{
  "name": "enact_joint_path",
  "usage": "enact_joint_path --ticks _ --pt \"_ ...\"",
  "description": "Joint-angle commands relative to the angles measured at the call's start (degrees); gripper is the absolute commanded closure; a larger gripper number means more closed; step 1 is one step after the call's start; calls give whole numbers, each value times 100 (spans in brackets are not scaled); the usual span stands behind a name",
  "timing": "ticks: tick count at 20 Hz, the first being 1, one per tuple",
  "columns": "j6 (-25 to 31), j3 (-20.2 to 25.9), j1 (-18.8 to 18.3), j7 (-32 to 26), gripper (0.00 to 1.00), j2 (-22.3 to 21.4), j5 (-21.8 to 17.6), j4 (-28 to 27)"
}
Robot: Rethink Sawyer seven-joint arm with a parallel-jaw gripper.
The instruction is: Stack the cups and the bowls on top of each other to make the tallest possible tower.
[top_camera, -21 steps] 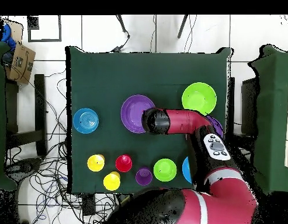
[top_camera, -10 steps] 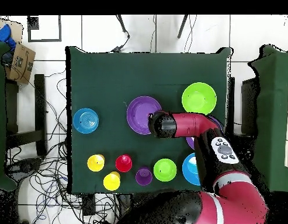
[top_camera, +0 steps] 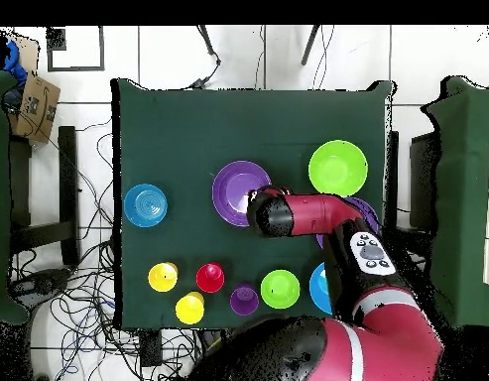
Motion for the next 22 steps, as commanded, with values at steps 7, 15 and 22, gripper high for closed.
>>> enact_joint_path --ticks 7,15,22 --pt "77 -186 531 -31 100 826 -625 -147" --pt "-49 -533 779 123 100 903 -614 -163" --pt "-413 -758 957 295 100 1013 -603 -65"
